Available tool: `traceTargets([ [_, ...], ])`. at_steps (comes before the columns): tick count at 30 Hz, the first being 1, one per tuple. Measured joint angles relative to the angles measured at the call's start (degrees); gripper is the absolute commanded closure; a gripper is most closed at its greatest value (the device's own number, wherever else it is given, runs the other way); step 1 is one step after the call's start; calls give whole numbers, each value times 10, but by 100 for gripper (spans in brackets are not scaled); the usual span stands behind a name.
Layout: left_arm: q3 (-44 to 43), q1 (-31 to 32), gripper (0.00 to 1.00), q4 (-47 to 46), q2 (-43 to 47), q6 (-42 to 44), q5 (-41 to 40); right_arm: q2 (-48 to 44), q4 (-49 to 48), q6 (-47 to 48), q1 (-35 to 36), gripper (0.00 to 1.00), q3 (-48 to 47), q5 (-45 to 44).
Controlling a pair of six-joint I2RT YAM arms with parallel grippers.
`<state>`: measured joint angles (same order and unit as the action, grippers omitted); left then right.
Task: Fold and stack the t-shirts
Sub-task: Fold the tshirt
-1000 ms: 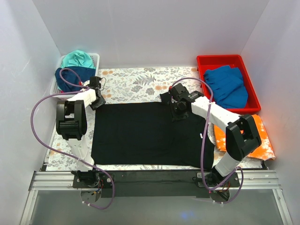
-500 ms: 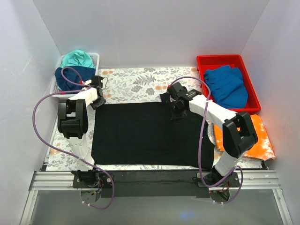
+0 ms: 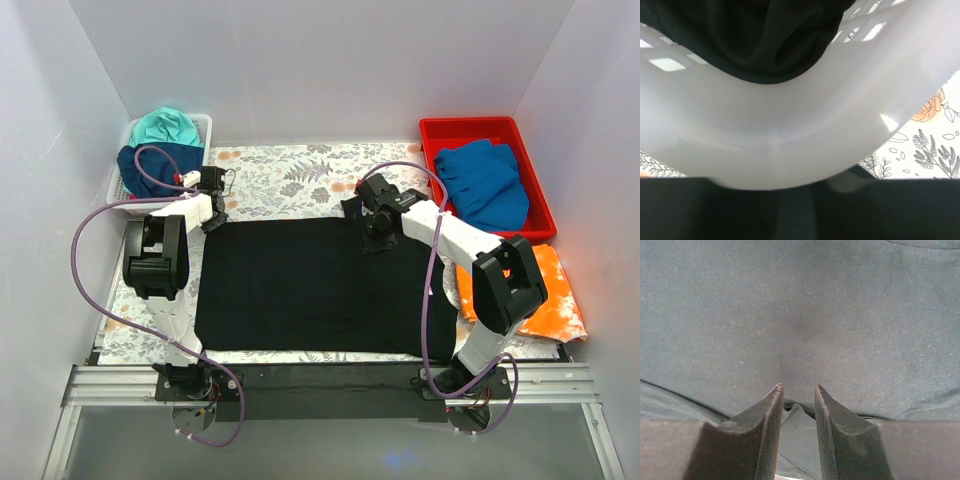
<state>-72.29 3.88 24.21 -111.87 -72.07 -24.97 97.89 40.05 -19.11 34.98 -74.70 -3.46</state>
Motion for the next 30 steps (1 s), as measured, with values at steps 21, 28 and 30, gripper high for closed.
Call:
traceTargets([
  [21,-18,5,100,56,2,-17,-2,61,-4,16,-49,60,-125,-30],
  [28,-14,10,100,85,13,-16,12,228,-16,30,-129,59,-327,-26],
  [30,-12,12,100,91,16,-16,16,276,-20,31,-148,58,-378,-23],
])
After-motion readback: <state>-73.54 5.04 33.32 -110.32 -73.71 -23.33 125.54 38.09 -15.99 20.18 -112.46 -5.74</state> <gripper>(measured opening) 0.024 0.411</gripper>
